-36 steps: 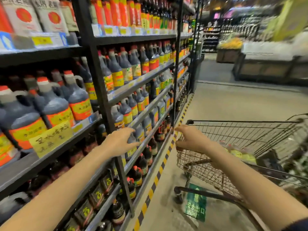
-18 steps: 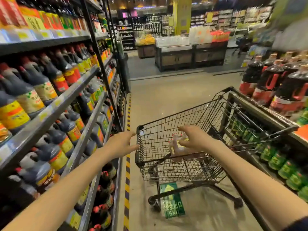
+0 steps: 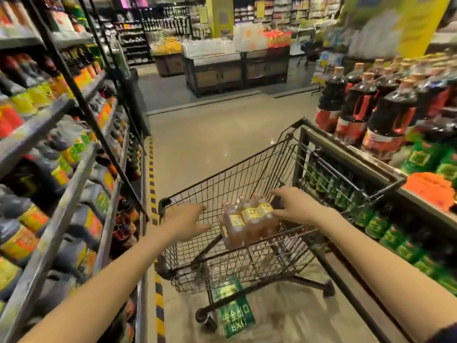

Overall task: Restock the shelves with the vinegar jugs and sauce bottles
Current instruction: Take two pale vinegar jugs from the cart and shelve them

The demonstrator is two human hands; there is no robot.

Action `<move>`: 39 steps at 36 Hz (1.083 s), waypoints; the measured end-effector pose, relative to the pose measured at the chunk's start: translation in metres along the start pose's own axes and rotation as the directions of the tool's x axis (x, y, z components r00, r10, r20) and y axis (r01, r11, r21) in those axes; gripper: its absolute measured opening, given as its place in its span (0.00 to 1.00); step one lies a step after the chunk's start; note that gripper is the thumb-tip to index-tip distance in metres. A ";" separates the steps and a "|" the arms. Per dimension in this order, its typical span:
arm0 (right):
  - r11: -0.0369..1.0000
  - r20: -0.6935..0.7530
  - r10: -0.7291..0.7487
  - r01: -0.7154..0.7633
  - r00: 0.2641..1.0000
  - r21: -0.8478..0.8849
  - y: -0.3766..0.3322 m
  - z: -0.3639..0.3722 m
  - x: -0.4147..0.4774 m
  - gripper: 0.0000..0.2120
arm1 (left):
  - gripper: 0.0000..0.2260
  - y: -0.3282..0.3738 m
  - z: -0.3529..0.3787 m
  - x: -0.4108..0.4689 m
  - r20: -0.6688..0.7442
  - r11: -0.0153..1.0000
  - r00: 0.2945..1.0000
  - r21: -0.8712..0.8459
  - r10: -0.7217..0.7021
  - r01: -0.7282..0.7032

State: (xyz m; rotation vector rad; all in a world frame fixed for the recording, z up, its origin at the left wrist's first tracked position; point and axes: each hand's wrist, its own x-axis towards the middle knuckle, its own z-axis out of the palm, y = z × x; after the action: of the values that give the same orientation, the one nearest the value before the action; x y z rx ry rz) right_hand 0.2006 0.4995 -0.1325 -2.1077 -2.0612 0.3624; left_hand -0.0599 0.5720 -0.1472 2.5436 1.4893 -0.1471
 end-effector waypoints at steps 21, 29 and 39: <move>0.985 0.254 -0.101 0.062 0.962 0.158 0.116 0.048 0.189 0.26 | 0.27 0.009 0.075 0.172 0.254 0.929 0.929 -0.188 -0.269 0.320; 0.984 0.340 -0.120 0.067 0.933 0.165 0.132 0.102 0.241 0.34 | 0.25 -0.006 0.119 0.222 0.395 0.864 0.868 -0.272 -0.302 0.424; 0.965 0.398 -0.068 -0.042 0.915 0.261 0.150 0.170 0.292 0.38 | 0.28 -0.019 0.186 0.292 0.511 0.776 0.794 -0.332 -0.330 0.536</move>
State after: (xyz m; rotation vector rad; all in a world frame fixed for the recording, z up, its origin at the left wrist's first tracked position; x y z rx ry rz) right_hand 0.2988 0.7790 -0.3536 -1.9799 -2.0788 1.0917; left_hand 0.0689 0.7901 -0.3841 1.6146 1.6640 -0.3456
